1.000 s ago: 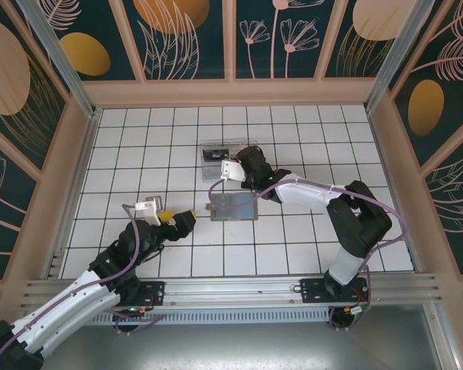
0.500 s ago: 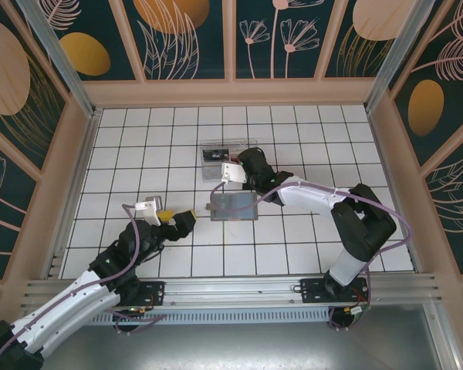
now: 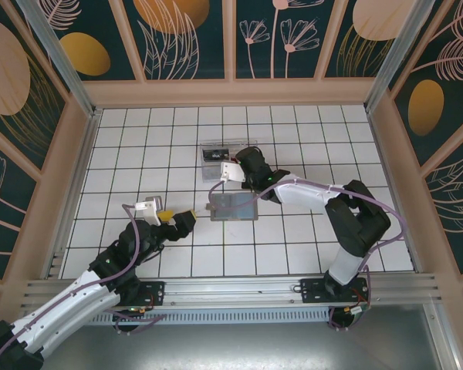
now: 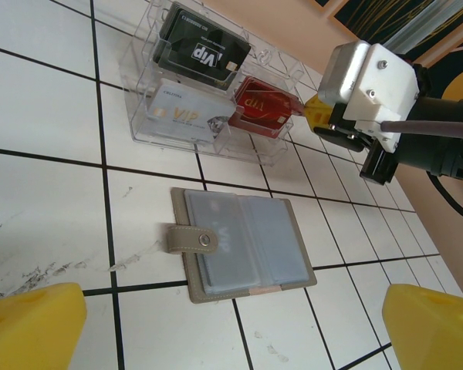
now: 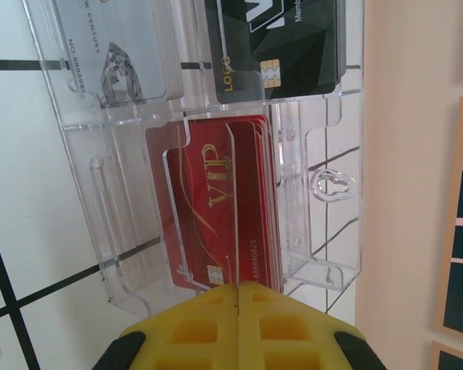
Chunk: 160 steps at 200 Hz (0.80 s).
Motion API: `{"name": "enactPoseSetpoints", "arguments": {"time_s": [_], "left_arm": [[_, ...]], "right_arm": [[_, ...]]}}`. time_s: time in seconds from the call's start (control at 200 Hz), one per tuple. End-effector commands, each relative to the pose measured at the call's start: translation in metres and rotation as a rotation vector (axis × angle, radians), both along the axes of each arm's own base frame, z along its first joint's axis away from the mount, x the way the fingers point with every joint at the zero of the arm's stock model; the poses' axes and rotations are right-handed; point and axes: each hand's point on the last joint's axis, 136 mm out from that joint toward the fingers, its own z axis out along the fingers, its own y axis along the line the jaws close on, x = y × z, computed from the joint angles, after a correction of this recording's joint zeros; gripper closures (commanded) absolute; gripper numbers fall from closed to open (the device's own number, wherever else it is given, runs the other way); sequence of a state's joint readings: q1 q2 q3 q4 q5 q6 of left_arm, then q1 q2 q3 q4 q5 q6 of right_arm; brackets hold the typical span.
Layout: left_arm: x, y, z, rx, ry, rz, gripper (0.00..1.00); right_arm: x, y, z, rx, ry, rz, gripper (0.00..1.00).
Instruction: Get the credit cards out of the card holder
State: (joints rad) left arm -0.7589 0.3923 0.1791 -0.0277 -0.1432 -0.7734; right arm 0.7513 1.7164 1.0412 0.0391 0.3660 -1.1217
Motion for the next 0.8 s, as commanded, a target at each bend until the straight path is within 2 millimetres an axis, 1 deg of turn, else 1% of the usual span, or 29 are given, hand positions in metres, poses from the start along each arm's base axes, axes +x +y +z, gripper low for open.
{"name": "enactPoseSetpoints", "arguments": {"time_s": [0.0,0.295,0.45,0.601,0.636,0.671,0.741,0.766,0.796], "left_arm": [[0.001,0.004,-0.005,0.026,-0.006,0.012,0.01],[0.001,0.004,-0.006,0.03,-0.006,0.012,0.01],[0.001,0.004,-0.006,0.03,-0.005,0.011,0.01],[0.0,0.004,-0.006,0.028,-0.005,0.011,0.01],[0.0,0.004,-0.005,0.027,-0.007,0.011,0.02],[0.001,0.004,-0.005,0.027,-0.009,0.011,0.01],[0.0,0.004,-0.005,0.028,-0.007,0.011,0.01],[0.0,0.004,-0.005,0.027,-0.008,0.011,0.02],[0.0,0.004,-0.005,0.029,-0.008,0.011,0.01]], "right_arm": [[0.007,0.001,0.001,-0.008,0.004,-0.009,1.0],[0.012,0.001,-0.004,-0.01,0.013,-0.02,1.0],[0.017,-0.002,-0.008,-0.01,0.02,-0.042,1.0],[0.022,-0.005,-0.005,0.002,-0.002,-0.068,1.0],[0.024,-0.005,-0.002,0.007,-0.012,-0.075,0.98],[0.028,-0.006,0.0,0.019,-0.024,-0.089,0.89],[0.032,-0.005,0.004,0.035,-0.029,-0.11,0.87],[0.034,-0.005,0.005,0.04,-0.034,-0.118,0.82],[0.039,-0.006,0.008,0.049,-0.055,-0.134,0.74]]}}
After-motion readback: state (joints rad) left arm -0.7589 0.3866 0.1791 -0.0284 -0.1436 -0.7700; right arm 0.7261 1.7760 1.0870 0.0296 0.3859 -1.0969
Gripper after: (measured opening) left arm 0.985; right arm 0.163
